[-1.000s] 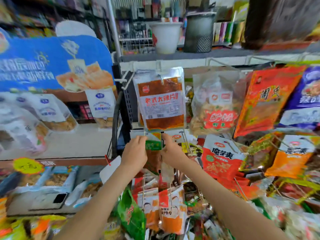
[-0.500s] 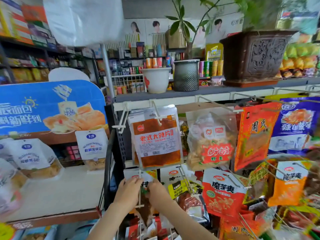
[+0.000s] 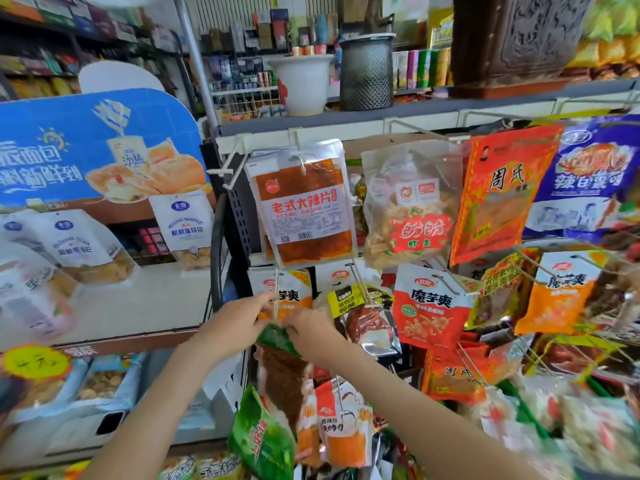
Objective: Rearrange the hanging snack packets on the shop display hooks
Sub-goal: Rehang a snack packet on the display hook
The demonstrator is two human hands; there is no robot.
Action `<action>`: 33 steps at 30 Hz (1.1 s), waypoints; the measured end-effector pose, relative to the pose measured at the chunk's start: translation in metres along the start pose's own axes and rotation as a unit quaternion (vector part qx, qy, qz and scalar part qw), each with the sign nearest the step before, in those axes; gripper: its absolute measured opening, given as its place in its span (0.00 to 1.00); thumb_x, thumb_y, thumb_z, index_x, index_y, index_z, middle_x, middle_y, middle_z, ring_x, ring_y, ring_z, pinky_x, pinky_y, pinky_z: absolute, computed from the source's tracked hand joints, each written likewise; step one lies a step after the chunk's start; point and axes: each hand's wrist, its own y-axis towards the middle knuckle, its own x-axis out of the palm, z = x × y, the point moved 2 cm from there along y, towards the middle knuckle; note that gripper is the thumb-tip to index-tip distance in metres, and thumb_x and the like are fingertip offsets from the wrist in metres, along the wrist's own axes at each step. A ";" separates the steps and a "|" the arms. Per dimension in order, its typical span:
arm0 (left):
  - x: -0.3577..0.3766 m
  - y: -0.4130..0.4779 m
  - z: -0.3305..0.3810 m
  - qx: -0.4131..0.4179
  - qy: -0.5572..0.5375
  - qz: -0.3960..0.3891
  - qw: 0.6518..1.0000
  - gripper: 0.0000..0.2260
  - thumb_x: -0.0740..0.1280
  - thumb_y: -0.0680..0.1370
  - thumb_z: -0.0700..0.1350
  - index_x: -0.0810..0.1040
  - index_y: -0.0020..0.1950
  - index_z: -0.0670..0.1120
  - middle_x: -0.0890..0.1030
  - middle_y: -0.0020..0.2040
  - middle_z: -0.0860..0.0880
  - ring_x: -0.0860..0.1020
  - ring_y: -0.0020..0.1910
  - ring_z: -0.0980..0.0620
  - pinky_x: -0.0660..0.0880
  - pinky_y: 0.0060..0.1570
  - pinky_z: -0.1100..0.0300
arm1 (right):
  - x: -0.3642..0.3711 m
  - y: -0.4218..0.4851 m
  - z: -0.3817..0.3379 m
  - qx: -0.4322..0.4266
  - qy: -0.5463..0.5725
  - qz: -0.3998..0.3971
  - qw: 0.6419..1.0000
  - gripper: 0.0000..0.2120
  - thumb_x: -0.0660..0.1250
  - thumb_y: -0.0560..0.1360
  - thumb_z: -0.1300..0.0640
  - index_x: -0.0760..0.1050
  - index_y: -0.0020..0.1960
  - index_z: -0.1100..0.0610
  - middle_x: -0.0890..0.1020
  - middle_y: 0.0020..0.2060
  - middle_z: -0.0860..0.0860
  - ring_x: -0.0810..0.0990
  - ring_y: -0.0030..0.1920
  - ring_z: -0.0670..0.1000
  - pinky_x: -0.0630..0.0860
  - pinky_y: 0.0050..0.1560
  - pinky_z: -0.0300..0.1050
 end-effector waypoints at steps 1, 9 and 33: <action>-0.001 -0.005 0.006 0.000 0.026 -0.007 1.000 0.21 0.63 0.79 0.42 0.64 0.71 0.54 0.74 0.65 0.54 0.74 0.62 0.53 0.72 0.59 0.55 | 0.000 -0.007 -0.001 -0.001 -0.017 -0.008 1.000 0.12 0.54 0.78 0.64 0.75 0.55 0.64 0.77 0.53 0.61 0.75 0.54 0.60 0.70 0.51 0.49; 0.015 -0.054 0.122 0.034 0.074 0.020 0.996 0.14 0.60 0.78 0.50 0.74 0.63 0.51 0.77 0.59 0.52 0.74 0.58 0.49 0.73 0.53 0.53 | -0.061 -0.110 0.035 -0.027 0.000 0.073 0.997 0.12 0.56 0.78 0.65 0.76 0.56 0.61 0.77 0.51 0.60 0.76 0.50 0.59 0.72 0.46 0.49; 0.158 0.059 0.612 0.315 -0.128 -0.042 0.939 0.11 0.60 0.81 0.48 0.79 0.49 0.44 0.77 0.34 0.45 0.72 0.31 0.48 0.63 0.30 0.56 | -0.253 -0.457 0.350 0.344 0.087 0.233 0.905 0.10 0.62 0.78 0.57 0.76 0.57 0.58 0.79 0.44 0.52 0.75 0.37 0.47 0.72 0.36 0.37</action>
